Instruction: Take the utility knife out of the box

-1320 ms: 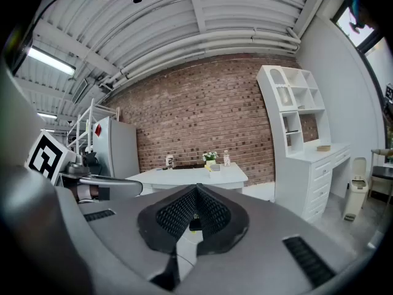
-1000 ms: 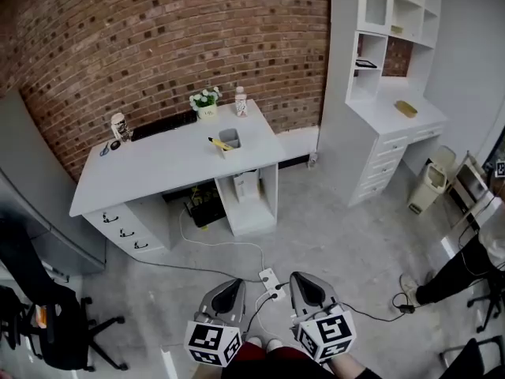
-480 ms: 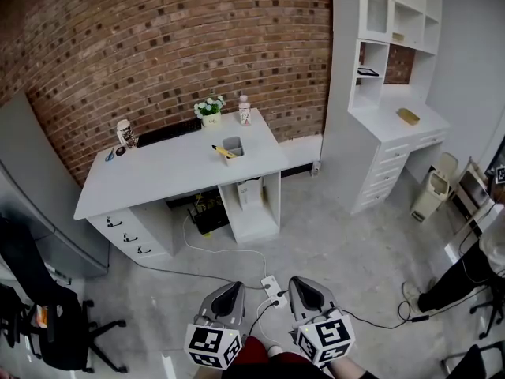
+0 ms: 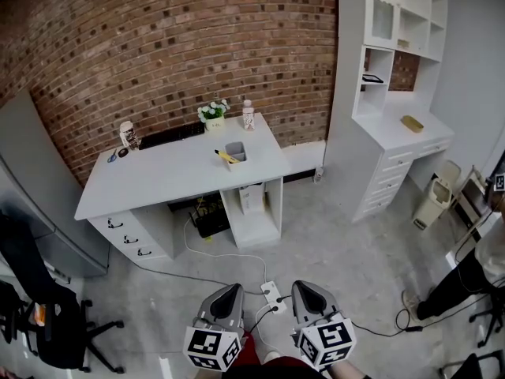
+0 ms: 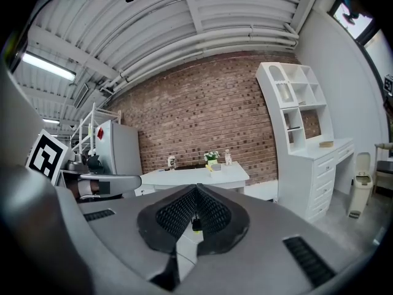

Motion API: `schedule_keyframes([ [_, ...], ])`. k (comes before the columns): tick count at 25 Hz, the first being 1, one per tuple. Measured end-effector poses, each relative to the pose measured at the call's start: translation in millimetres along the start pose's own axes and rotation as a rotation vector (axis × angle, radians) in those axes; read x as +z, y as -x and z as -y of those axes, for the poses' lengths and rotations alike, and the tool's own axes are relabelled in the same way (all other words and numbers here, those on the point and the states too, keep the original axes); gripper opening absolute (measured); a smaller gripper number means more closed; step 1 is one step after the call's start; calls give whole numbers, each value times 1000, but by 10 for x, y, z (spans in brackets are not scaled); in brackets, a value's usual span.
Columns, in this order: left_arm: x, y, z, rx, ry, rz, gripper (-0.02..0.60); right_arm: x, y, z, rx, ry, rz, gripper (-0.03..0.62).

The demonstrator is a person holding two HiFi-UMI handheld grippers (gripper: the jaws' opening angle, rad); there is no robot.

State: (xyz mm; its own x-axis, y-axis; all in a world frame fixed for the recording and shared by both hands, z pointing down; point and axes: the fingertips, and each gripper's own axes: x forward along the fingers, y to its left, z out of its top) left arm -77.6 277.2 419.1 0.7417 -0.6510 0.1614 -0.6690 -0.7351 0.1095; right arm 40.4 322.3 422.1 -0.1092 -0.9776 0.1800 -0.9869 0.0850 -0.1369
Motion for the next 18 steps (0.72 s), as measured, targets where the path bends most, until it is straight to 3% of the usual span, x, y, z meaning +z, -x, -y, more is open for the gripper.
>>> schedule_keyframes([
  [13,98,-425,-364,0,-9,10,3,51,-462,166,-21,0,9,8],
  [18,55,-688,-638,-4,6,-10,3,46,-733,216,-50,-20,-62,8],
])
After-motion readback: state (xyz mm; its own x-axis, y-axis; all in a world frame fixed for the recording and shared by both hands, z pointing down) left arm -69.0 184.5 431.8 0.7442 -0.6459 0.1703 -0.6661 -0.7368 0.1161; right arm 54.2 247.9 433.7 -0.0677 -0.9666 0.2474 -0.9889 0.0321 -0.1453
